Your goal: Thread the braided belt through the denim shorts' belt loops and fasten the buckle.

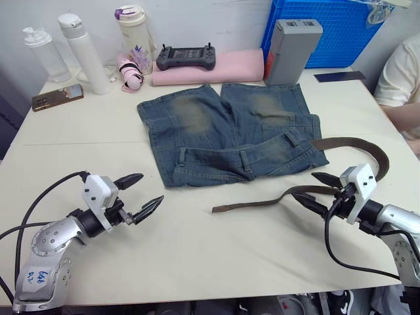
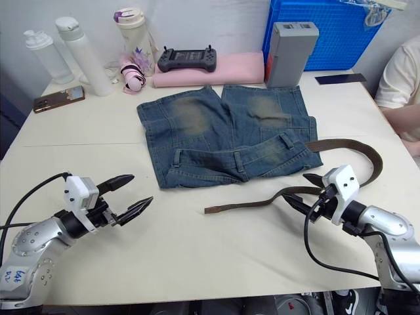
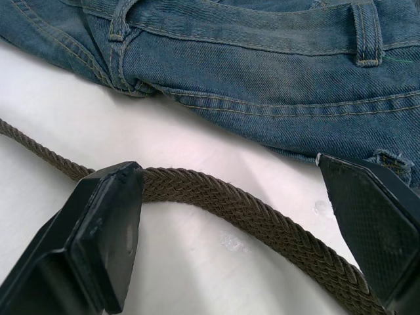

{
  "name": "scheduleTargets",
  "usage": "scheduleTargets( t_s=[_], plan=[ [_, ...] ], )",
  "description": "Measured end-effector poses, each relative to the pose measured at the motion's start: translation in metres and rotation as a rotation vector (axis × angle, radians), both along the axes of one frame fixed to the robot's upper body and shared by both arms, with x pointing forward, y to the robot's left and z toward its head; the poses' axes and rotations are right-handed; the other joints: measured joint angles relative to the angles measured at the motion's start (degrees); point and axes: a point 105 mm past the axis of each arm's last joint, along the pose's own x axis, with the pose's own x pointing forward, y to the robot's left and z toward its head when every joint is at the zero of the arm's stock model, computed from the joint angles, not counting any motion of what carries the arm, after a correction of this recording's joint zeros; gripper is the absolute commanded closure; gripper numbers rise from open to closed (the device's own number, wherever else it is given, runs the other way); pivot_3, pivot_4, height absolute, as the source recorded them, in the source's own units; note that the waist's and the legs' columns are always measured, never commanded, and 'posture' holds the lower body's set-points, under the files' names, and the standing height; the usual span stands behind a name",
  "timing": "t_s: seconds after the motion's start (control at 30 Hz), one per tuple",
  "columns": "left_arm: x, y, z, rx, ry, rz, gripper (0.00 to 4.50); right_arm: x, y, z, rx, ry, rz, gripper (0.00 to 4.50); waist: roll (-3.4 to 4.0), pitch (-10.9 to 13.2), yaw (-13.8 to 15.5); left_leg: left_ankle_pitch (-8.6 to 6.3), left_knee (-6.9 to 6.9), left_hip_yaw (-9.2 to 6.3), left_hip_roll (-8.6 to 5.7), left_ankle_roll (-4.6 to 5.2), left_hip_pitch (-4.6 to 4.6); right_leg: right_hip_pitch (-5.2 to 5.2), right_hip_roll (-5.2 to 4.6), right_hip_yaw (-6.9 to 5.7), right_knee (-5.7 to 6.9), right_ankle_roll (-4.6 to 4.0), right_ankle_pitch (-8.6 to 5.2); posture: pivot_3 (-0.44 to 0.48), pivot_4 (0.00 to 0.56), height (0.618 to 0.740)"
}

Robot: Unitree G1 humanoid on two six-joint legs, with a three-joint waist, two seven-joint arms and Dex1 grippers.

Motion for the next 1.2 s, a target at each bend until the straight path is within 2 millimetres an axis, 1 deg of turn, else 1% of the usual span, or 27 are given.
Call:
scheduleTargets(
  t_s=[0.4, 0.5, 0.57, 0.63, 0.7, 0.77, 0.87, 0.97, 1.03, 1.1, 1.13, 1.17, 1.2],
  plan=[
    [0.003, -0.008, 0.002, 0.003, -0.013, -0.055, 0.02, 0.0, 0.0, 0.0, -0.003, -0.002, -0.007, 0.0, 0.0, 0.0, -0.02, 0.0, 0.0, 0.01, -0.01, 0.0, 0.0, 0.0, 0.0, 0.0, 0.0, 0.0, 0.0, 0.0, 0.15, 0.705],
    [0.002, -0.008, 0.002, 0.003, -0.01, -0.064, 0.02, -0.002, 0.003, 0.002, -0.019, -0.003, 0.016, 0.0, 0.0, 0.0, 0.0, 0.0, 0.0, 0.01, -0.01, 0.0, 0.0, 0.0, 0.0, 0.0, 0.0, 0.0, 0.0, 0.0, 0.15, 0.705],
    [0.003, -0.009, 0.002, 0.002, -0.011, -0.071, 0.02, -0.006, 0.01, 0.005, -0.049, 0.0, 0.065, 0.0, 0.0, 0.0, 0.01, 0.0, 0.0, 0.0, 0.0, 0.0, 0.0, 0.0, 0.0, -0.01, 0.0, 0.0, 0.0, 0.0, 0.15, 0.705],
    [0.003, -0.01, 0.001, 0.007, -0.006, -0.086, 0.02, -0.011, 0.026, 0.006, -0.086, 0.017, 0.149, 0.0, 0.0, 0.0, -0.03, 0.0, 0.0, -0.03, 0.0, 0.0, 0.01, 0.0, 0.0, 0.0, 0.0, 0.0, 0.0, 0.0, 0.15, 0.705],
    [0.002, -0.012, 0.0, 0.021, 0.004, -0.115, 0.02, -0.018, 0.044, 0.001, -0.145, 0.05, 0.257, 0.0, 0.0, 0.0, -0.05, 0.0, 0.0, -0.03, 0.0, 0.0, 0.01, 0.0, 0.01, 0.0, -0.01, 0.0, 0.0, 0.0, 0.15, 0.705],
    [0.001, -0.016, 0.0, 0.032, 0.005, -0.148, 0.02, -0.022, 0.054, -0.006, -0.21, 0.083, 0.328, 0.0, 0.0, 0.0, -0.07, 0.0, 0.0, -0.04, -0.01, 0.0, 0.01, 0.0, 0.0, 0.0, -0.01, 0.0, 0.0, 0.0, 0.15, 0.705],
    [-0.002, -0.02, 0.001, 0.041, 0.013, -0.198, 0.02, -0.02, 0.061, -0.012, -0.328, 0.103, 0.385, 0.0, 0.0, 0.0, -0.08, 0.0, 0.0, -0.04, 0.0, 0.0, 0.01, 0.0, -0.01, 0.0, -0.03, 0.0, 0.0, 0.0, 0.15, 0.705],
    [-0.006, -0.025, 0.004, 0.054, 0.013, -0.245, 0.02, -0.01, 0.067, -0.015, -0.409, 0.091, 0.405, 0.0, 0.0, 0.0, -0.07, 0.0, 0.0, -0.05, 0.0, 0.0, 0.0, 0.0, -0.02, -0.01, -0.03, 0.0, 0.0, 0.0, 0.15, 0.705],
    [-0.007, -0.029, 0.007, 0.057, 0.002, -0.264, 0.02, -0.003, 0.066, -0.019, -0.452, 0.099, 0.4, 0.0, 0.0, 0.0, 0.05, 0.0, 0.0, -0.04, 0.01, 0.0, -0.01, 0.01, -0.04, -0.04, -0.05, 0.0, 0.0, 0.0, 0.15, 0.705],
    [-0.008, -0.03, 0.006, 0.056, 0.006, -0.268, 0.02, -0.001, 0.064, -0.025, -0.48, 0.118, 0.41, 0.0, 0.0, 0.0, 0.05, 0.0, 0.0, -0.03, 0.01, 0.0, -0.05, 0.01, -0.05, -0.09, -0.09, 0.0, 0.0, 0.0, 0.15, 0.705],
    [-0.008, -0.031, 0.005, 0.056, 0.008, -0.271, 0.0, -0.001, 0.064, -0.025, -0.496, 0.117, 0.424, 0.53, 0.0, 0.0, 0.02, 0.0, -0.01, -0.03, 0.0, 0.0, -0.05, 0.01, -0.05, -0.09, -0.12, 0.0, 0.0, 0.0, 0.15, 0.705],
    [-0.008, -0.032, 0.005, 0.055, 0.008, -0.274, 0.0, -0.003, 0.064, -0.025, -0.504, 0.124, 0.435, 0.84, 0.0, 0.0, 0.02, 0.0, -0.02, -0.03, 0.0, 0.01, -0.05, 0.03, -0.05, -0.1, -0.15, 0.0, 0.0, 0.0, 0.15, 0.705],
    [-0.008, -0.032, 0.005, 0.053, 0.009, -0.275, 0.0, -0.004, 0.064, -0.027, -0.506, 0.135, 0.451, 1.36, -0.01, 0.0, 0.03, -0.01, -0.02, -0.02, 0.01, 0.01, -0.05, 0.07, -0.04, -0.15, -0.18, 0.0, 0.0, 0.0, 0.15, 0.705]
  ],
)
